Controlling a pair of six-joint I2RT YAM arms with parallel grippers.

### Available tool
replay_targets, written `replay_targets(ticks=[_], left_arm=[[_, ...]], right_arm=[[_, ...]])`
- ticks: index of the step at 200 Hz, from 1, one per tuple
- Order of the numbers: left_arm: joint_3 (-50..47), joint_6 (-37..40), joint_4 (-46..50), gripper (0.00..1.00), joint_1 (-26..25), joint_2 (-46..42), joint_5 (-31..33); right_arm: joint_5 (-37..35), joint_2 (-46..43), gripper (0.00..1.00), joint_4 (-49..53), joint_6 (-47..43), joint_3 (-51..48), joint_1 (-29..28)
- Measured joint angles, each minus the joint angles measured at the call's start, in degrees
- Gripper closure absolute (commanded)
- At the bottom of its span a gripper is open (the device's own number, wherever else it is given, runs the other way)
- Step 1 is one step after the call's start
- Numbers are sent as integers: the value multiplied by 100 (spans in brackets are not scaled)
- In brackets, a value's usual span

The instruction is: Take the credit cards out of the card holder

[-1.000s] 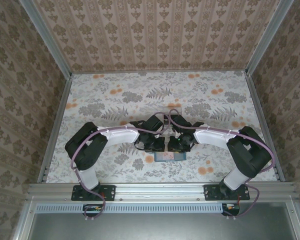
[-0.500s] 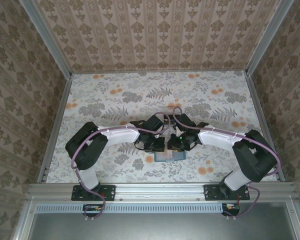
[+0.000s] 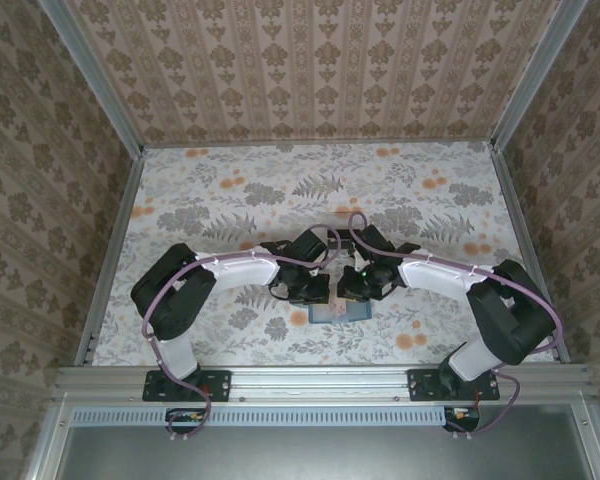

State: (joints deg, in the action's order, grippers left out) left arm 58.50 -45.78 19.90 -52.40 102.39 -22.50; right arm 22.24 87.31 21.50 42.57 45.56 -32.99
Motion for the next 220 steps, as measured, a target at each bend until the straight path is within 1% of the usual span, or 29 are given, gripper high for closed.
replay_targets(ticks=[49, 116, 220], left_arm=[[0, 39, 4, 94, 0, 0, 0], [0, 42, 22, 94, 0, 0, 0], [0, 44, 22, 94, 0, 0, 0]], right_arm=[[-197, -92, 88, 315, -223, 2, 98], [-466, -160, 88, 708, -450, 92, 96], [-529, -103, 87, 892, -669, 251, 96]])
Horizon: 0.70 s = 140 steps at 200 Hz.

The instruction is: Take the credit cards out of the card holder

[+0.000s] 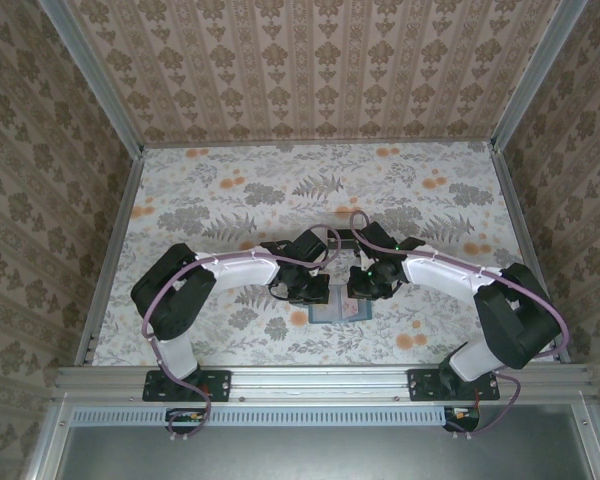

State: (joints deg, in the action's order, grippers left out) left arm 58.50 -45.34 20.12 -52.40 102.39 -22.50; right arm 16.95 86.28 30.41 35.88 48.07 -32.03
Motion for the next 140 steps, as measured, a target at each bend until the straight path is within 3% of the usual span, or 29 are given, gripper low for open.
replay_targets(ticks=[39, 140], left_arm=[[0, 0, 0, 94, 0, 0, 0], [2, -2, 4, 94, 0, 0, 0]], right_arm=[[116, 37, 81, -2, 20, 0, 0], [299, -20, 85, 2, 120, -2, 0]])
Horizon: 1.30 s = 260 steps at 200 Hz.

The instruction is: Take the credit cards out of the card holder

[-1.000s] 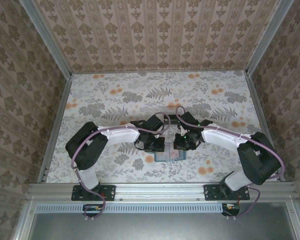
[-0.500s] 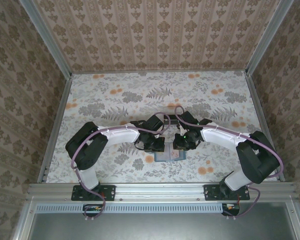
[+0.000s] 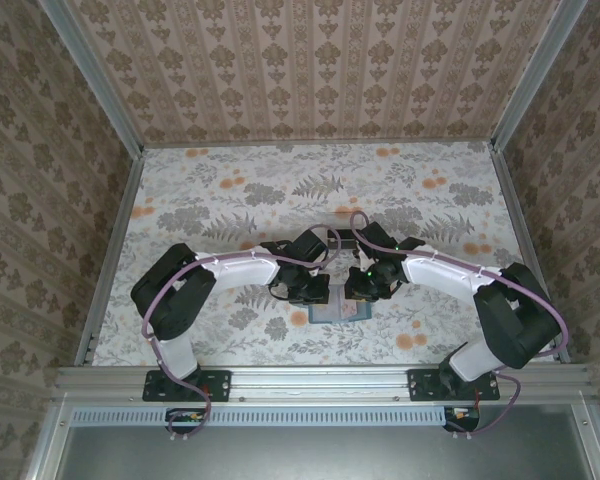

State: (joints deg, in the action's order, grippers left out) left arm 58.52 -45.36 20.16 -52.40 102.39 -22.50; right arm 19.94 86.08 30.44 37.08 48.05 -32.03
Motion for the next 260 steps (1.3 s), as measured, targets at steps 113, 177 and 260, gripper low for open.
replay_targets(ticks=[113, 177, 260], left_arm=[[52, 66, 219, 94, 44, -46, 155], [116, 166, 612, 94, 114, -275, 385], [116, 315, 863, 93, 442, -1067, 636]], right_arm=[[-2, -352, 93, 96, 61, 2, 0], [-155, -450, 94, 549, -140, 444, 31], [-404, -452, 94, 1075, -675, 979, 199]])
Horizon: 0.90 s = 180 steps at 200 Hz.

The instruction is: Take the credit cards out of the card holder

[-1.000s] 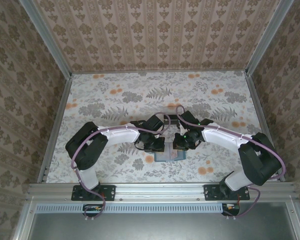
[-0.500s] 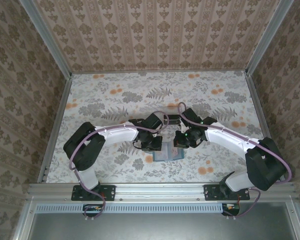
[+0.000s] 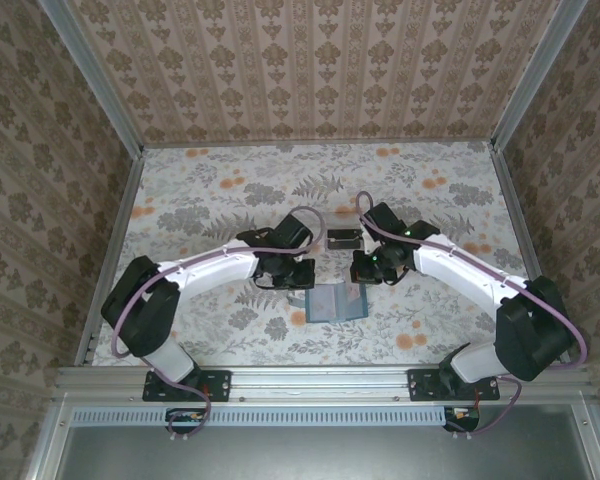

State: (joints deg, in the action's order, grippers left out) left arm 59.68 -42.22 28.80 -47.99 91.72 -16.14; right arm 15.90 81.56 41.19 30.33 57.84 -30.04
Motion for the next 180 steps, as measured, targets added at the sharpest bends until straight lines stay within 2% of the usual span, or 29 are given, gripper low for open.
replay_targets(ticks=[51, 99, 139, 180], left_arm=[[-2, 149, 20, 93, 393, -474, 122], [-2, 341, 13, 92, 748, -538, 186], [-2, 560, 11, 91, 914, -719, 258], [-59, 737, -48, 89, 1051, -1176, 321]], right_arm=[[-118, 0, 94, 313, -409, 361, 168], [-205, 2, 95, 621, -881, 807, 249], [-326, 2, 97, 763, -1753, 1064, 247], [-586, 2, 99, 903, -3067, 1261, 254]])
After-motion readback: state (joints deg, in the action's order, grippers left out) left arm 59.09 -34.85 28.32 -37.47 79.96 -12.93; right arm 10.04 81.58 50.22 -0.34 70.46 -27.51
